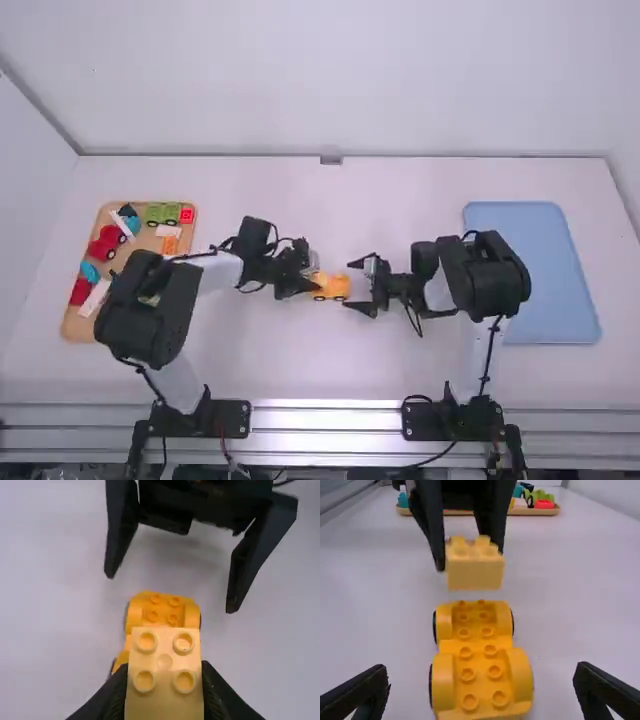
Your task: Assemble lego blocks to make yellow taxi
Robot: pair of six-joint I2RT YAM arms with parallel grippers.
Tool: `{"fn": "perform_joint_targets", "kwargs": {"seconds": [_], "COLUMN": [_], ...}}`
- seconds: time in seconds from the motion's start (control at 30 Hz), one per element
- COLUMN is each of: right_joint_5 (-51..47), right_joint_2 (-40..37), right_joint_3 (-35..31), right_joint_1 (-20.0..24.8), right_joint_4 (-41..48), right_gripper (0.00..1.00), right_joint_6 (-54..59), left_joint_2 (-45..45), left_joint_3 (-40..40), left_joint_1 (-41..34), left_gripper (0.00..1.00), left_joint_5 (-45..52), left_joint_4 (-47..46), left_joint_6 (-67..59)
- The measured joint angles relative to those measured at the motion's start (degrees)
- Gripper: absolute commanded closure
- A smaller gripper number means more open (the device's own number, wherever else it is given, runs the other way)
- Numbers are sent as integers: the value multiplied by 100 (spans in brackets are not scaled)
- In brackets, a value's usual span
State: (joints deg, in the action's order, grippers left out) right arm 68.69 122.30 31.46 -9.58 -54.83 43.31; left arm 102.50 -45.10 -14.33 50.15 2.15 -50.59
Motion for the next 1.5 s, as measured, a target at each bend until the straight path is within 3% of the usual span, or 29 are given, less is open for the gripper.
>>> {"fn": "perform_joint_targets", "kwargs": {"seconds": [0.23,0.67,0.97,1.37,1.5], "right_joint_5": [-13,-315,-601,-640,-852], "right_joint_2": [2,7,7,4,7], "right_joint_3": [9,986,1080,1080,1080], "right_joint_1": [-55,-437,-627,-645,-734], "right_joint_4": [321,2540,2662,2671,2673], "right_gripper": [1,2,0,12,23], "right_joint_6": [28,1045,1235,1257,1252], "left_joint_2": [48,282,282,282,282], "left_joint_3": [0,0,0,0,0], "left_joint_1": [9,-85,-83,-90,-94], "left_gripper": [98,98,98,98,98], "left_joint_5": [-70,-107,-249,-284,-284], "left_joint_4": [-2,286,297,225,234], "left_joint_6": [-164,-262,-282,-610,-629]}}
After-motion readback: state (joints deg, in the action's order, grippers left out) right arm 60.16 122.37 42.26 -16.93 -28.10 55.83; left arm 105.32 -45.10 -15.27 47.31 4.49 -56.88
